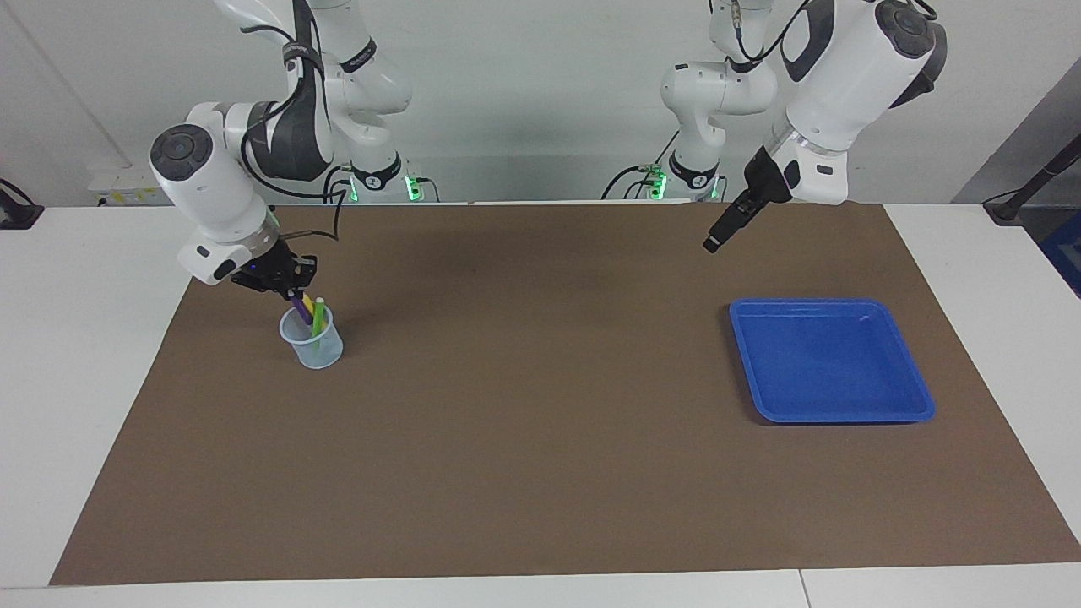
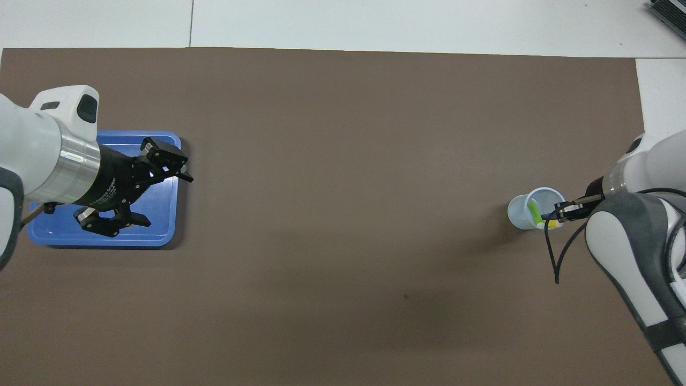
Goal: Right arm passes pens to left for tray arrangement
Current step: 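Lift the purple pen from the cup while the left gripper rises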
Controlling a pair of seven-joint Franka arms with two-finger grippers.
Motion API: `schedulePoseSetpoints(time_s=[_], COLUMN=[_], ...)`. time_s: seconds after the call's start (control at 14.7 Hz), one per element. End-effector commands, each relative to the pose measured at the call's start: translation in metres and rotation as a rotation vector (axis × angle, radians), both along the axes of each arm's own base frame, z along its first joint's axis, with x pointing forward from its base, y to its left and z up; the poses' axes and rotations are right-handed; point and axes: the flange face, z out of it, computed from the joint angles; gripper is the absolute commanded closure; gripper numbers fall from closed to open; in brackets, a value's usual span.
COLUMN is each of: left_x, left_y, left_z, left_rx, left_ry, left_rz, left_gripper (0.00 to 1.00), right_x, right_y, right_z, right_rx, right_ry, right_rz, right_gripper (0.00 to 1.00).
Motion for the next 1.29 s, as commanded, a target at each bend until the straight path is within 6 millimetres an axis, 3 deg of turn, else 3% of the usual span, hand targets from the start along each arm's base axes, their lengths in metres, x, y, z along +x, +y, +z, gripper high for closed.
schedulePoseSetpoints(time_s=[0.0, 0.48, 1.09, 1.22], left_x=[-0.011, -0.015, -0.014, -0.020], left_y=[-0.002, -0.024, -0.035, -0.049], left_z=[0.001, 0.004, 0.000, -0.005], left_rx=[-0.014, -0.055, -0.100, -0.106], left_ry=[0.009, 0.043, 0.055, 0.044], left_rz=[0.076, 0.178, 0.358, 0.357], left_gripper=[0.00, 0.00, 0.00, 0.00], right_x=[-0.004, -0.005, -0.015, -0.019], right_y=[0.001, 0.002, 0.007, 0.010], right_z=[0.012, 0.049, 0.106, 0.113], right_rx=[-0.007, -0.009, -0.002, 0.002], right_ry=[0.005, 0.016, -0.011, -0.014], right_rz=[0.030, 0.031, 0.043, 0.051], right_gripper=[1.00, 1.00, 1.00, 1.00])
